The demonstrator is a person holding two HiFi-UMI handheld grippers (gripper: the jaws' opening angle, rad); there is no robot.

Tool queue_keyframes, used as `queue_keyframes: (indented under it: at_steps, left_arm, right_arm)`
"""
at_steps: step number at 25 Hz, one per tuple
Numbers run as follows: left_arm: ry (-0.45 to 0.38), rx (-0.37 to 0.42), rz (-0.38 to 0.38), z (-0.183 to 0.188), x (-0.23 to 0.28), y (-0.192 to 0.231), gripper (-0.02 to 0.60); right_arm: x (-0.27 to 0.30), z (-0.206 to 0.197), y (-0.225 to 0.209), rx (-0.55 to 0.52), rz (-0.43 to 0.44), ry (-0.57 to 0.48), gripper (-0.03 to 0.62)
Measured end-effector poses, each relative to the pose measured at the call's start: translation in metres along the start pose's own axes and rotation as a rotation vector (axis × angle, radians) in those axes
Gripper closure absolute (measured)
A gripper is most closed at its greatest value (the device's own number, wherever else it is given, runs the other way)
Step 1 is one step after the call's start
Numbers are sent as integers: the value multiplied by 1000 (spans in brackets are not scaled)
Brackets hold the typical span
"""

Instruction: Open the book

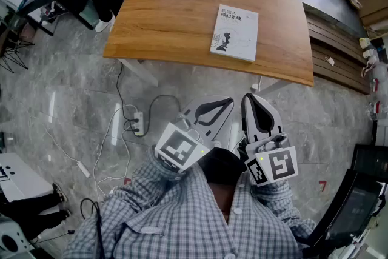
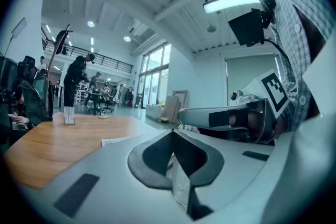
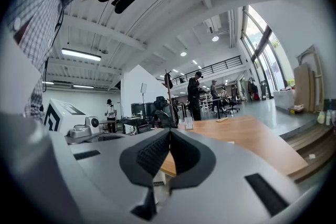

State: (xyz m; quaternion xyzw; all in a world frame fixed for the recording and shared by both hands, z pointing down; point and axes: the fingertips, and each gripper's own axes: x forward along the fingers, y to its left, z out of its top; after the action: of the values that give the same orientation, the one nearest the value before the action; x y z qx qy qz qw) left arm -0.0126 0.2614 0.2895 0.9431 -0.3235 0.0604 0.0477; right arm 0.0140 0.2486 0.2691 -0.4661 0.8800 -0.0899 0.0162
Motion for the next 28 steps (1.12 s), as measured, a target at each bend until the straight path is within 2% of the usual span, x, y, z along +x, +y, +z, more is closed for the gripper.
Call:
queue_keyframes:
  at_steps: [14, 23, 28]
  left_arm:
    - [13, -46, 46, -5, 3, -4, 581]
    - [13, -79, 79, -6, 6, -16, 581]
    - [-1, -63, 111, -7, 8, -14, 581]
  right_arm:
    - [-10, -1, -3, 1, 26, 5, 574]
    - [-23, -5, -20, 17, 35, 19, 574]
    - [-28, -2, -25, -58, 58, 9, 574]
